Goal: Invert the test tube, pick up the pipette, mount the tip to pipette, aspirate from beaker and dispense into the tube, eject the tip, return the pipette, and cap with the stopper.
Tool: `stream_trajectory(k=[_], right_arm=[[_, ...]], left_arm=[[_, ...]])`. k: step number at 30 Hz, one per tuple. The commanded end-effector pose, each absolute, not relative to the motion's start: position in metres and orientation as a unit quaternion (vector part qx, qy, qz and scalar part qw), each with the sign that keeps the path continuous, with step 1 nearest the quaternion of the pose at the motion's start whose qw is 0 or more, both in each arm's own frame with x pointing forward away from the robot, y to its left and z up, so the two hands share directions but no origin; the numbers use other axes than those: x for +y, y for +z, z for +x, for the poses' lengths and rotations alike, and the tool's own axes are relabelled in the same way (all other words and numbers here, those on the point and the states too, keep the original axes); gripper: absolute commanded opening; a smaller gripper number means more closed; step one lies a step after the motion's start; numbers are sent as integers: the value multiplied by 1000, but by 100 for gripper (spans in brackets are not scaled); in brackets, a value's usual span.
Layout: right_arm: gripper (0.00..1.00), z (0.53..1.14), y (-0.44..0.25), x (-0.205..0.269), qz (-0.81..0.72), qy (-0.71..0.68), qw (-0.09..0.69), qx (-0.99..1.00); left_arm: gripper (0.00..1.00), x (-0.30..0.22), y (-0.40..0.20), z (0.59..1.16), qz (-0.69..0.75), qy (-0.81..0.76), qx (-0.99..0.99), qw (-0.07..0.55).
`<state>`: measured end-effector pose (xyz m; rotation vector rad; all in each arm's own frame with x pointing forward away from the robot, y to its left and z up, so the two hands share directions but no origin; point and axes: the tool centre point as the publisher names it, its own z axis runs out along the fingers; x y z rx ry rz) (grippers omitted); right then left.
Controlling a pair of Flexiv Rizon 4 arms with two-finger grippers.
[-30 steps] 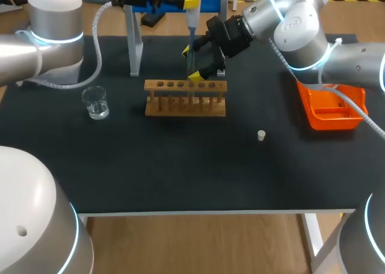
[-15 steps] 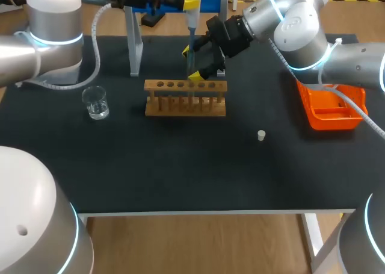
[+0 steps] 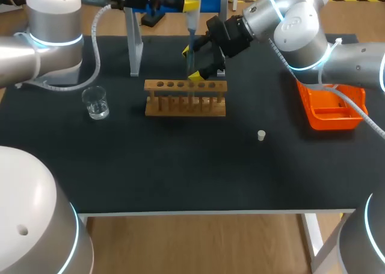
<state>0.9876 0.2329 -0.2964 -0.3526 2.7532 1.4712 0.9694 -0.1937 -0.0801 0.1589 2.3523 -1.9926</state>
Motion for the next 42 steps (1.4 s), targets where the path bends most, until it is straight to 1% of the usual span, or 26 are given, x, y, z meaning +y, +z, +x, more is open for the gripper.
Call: stream_trajectory(k=[1, 39, 42], right_arm=[[100, 987, -295, 232, -113, 467, 0, 877], [100, 987, -295, 232, -113, 467, 0, 877], [100, 981, -290, 225, -104, 467, 1, 878]], left_arm=[[0, -195, -81, 972, 51, -644, 763, 24], [0, -194, -82, 973, 47, -641, 766, 20], [0, -194, -82, 973, 47, -641, 766, 20]])
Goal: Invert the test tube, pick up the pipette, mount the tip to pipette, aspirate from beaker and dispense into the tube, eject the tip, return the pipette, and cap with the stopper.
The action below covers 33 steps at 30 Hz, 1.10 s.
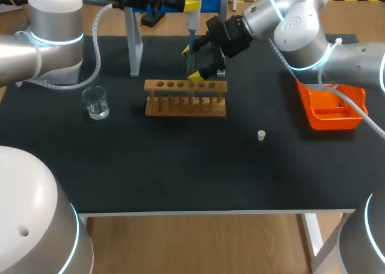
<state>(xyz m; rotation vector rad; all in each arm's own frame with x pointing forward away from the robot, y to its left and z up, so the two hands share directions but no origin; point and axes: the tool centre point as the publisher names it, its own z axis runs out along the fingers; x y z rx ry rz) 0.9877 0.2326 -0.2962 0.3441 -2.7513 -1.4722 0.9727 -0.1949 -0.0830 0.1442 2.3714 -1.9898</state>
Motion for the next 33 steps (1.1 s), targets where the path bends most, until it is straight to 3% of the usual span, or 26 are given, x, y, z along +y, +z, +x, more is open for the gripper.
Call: stream_trajectory(k=[1, 19, 33], right_arm=[[100, 979, -287, 223, 102, -470, -2, -877], [100, 953, -227, 184, 100, -436, -22, -894], [100, 938, -170, 115, 48, -458, -81, -884]], left_arm=[[0, -194, -82, 973, 47, -641, 766, 20], [0, -194, -82, 973, 47, -641, 766, 20], [0, -194, -82, 973, 47, -641, 766, 20]])
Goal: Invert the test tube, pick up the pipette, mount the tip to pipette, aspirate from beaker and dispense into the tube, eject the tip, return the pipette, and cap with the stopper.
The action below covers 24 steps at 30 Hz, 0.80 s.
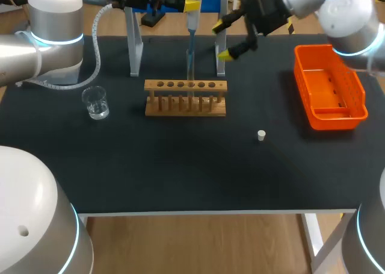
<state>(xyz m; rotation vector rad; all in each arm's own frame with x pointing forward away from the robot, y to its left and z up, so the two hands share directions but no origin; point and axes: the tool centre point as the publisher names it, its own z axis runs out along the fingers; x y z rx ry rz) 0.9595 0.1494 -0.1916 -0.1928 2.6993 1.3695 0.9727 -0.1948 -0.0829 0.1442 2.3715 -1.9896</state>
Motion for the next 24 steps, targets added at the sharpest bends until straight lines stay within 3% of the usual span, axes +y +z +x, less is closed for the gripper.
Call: stream_trajectory(k=[1, 13, 24], right_arm=[[100, 937, -165, 111, -42, 459, 85, 883], [100, 925, -86, 90, 39, 481, 145, 864], [100, 925, -86, 90, 39, 481, 145, 864]], left_arm=[[0, -194, -82, 973, 47, -641, 766, 20], [0, -194, -82, 973, 47, -641, 766, 20], [0, -194, -82, 973, 47, -641, 766, 20]])
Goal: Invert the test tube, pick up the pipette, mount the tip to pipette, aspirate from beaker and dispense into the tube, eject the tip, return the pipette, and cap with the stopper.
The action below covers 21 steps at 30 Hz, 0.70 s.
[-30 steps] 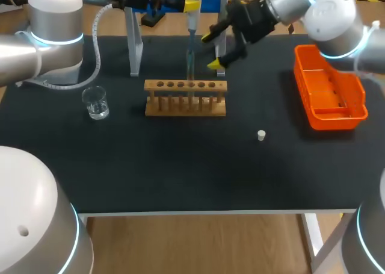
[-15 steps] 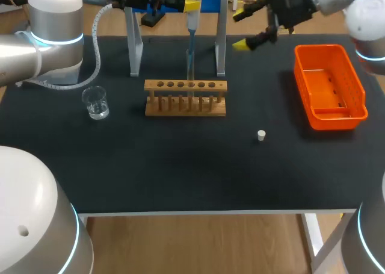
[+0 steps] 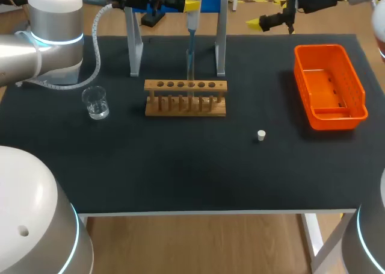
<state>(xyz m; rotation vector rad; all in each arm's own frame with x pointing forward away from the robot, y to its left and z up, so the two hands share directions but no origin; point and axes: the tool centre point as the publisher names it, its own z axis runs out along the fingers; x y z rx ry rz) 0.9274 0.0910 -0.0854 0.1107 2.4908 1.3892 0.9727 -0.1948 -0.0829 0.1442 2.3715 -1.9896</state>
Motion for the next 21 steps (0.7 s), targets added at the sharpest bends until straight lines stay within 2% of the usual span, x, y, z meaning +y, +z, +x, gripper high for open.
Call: stream_trajectory(k=[1, 2, 3, 15, 21], right_arm=[[100, 925, -86, 90, 39, 481, 145, 864], [5, 925, -86, 90, 39, 481, 145, 864], [0, 925, -86, 90, 39, 481, 145, 864], [0, 925, -86, 90, 39, 481, 145, 864], [0, 926, -67, 104, 36, 483, 138, 864]], left_arm=[[0, -194, -82, 973, 47, -641, 766, 20], [0, -194, -82, 973, 47, -641, 766, 20], [0, -194, -82, 973, 47, -641, 766, 20], [0, -194, -82, 973, 47, -641, 766, 20], [0, -194, -82, 973, 47, -641, 766, 20]])
